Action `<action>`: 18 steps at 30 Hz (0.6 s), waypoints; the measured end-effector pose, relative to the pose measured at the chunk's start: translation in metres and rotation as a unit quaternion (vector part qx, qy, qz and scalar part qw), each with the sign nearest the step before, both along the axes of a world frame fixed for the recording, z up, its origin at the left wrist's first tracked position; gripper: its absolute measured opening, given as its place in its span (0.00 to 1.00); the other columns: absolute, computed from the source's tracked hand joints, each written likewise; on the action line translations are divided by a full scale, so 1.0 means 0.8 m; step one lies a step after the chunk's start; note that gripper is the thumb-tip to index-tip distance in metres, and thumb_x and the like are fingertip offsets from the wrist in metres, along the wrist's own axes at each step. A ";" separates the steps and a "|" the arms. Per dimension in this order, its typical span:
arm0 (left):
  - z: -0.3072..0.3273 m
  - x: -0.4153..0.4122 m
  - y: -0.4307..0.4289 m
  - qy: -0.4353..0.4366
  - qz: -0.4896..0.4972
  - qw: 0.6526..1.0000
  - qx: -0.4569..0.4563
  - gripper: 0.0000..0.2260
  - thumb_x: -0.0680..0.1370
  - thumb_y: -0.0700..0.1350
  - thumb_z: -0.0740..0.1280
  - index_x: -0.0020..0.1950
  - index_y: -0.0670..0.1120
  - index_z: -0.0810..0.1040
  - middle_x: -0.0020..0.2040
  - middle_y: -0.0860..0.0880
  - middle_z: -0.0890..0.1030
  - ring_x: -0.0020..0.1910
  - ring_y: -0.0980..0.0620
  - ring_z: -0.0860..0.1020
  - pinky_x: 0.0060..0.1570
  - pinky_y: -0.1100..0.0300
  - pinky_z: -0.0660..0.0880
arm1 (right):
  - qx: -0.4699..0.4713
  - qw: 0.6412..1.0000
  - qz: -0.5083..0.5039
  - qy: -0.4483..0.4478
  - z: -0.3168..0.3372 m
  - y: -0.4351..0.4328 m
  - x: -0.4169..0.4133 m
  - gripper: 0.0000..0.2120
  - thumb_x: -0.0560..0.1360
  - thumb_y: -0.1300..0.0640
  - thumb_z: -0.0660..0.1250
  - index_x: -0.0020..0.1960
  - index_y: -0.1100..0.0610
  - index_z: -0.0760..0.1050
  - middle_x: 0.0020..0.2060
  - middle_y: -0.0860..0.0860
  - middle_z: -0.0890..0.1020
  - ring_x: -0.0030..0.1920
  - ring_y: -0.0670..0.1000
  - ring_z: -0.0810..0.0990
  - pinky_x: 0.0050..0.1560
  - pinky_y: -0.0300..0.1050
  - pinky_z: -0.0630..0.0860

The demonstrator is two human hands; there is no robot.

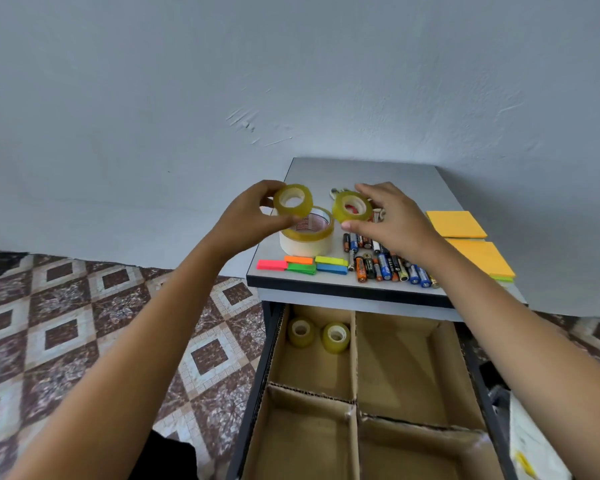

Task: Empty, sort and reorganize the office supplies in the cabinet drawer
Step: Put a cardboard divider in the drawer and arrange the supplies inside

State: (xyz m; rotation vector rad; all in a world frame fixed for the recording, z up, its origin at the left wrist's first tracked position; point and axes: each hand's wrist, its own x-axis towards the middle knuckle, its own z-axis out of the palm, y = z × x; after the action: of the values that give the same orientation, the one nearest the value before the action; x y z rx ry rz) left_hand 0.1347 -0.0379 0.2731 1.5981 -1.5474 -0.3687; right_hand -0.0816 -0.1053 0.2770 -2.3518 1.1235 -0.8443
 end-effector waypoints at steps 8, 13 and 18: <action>-0.072 -0.038 0.088 -0.007 -0.038 0.998 0.045 0.25 0.70 0.47 0.74 0.65 0.49 0.71 0.56 0.54 0.75 0.51 0.65 0.73 0.49 0.75 0.69 | 0.028 1.000 -0.008 -0.011 -0.061 0.082 -0.035 0.33 0.70 0.49 0.72 0.72 0.52 0.65 0.59 0.43 0.67 0.60 0.39 0.65 0.59 0.31 0.58; -0.142 -0.056 0.110 -0.028 -0.039 0.992 0.117 0.27 0.71 0.50 0.73 0.68 0.49 0.69 0.61 0.51 0.74 0.58 0.58 0.72 0.58 0.65 0.68 | 0.078 0.995 -0.056 -0.009 -0.142 0.120 -0.060 0.33 0.72 0.50 0.71 0.73 0.50 0.62 0.58 0.41 0.66 0.58 0.36 0.63 0.58 0.29 0.58; -0.193 -0.086 0.097 -0.051 -0.050 0.982 0.177 0.29 0.72 0.50 0.71 0.70 0.47 0.66 0.65 0.50 0.71 0.63 0.54 0.71 0.59 0.67 0.65 | 0.103 0.988 -0.115 0.002 -0.210 0.145 -0.072 0.32 0.72 0.50 0.71 0.73 0.55 0.64 0.62 0.48 0.70 0.61 0.44 0.69 0.57 0.30 0.61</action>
State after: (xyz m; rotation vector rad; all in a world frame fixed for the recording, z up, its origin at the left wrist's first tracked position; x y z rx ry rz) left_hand 0.0661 0.0394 0.1189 1.8358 -1.7148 -0.6573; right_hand -0.1388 0.0106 0.1087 -2.0826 1.4319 -0.7585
